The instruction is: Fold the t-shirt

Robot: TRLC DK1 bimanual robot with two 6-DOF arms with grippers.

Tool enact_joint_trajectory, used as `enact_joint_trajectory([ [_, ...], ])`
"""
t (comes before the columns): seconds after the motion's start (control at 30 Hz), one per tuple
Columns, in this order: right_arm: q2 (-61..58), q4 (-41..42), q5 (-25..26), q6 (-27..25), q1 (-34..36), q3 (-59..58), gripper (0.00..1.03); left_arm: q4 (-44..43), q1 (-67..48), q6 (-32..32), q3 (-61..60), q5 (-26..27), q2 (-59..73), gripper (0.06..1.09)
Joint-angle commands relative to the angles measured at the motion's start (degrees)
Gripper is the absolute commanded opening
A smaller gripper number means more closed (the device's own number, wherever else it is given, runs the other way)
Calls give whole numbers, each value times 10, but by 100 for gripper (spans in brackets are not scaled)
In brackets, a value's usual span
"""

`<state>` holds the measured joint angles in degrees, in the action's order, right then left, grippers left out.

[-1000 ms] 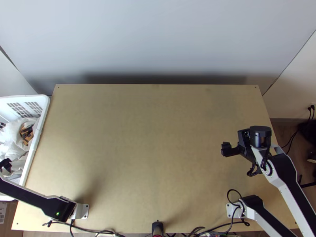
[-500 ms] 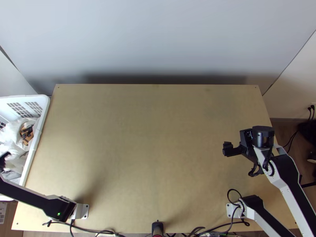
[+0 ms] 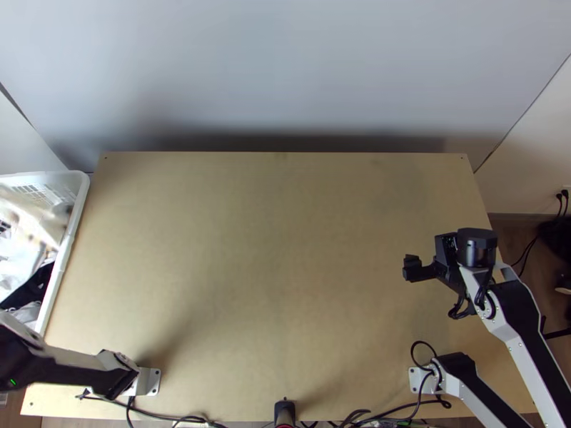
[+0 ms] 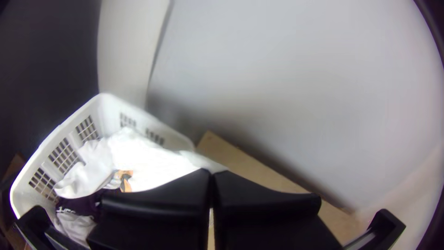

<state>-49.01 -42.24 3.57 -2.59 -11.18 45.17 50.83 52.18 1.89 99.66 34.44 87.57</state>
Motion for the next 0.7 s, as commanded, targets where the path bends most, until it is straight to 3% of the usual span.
enact_joint_trajectory([
  [0.0,13,3,-1,-2,2,-8,98,22,-147,-108,47,45,-123,9],
  [0.23,24,16,-1,0,3,-29,98,9,-275,-199,87,45,-146,9],
  [0.37,27,23,-1,-2,5,-34,98,17,-334,-213,123,45,-147,9],
  [0.67,28,42,-1,-6,7,-42,98,26,-596,-207,121,40,-159,9],
])
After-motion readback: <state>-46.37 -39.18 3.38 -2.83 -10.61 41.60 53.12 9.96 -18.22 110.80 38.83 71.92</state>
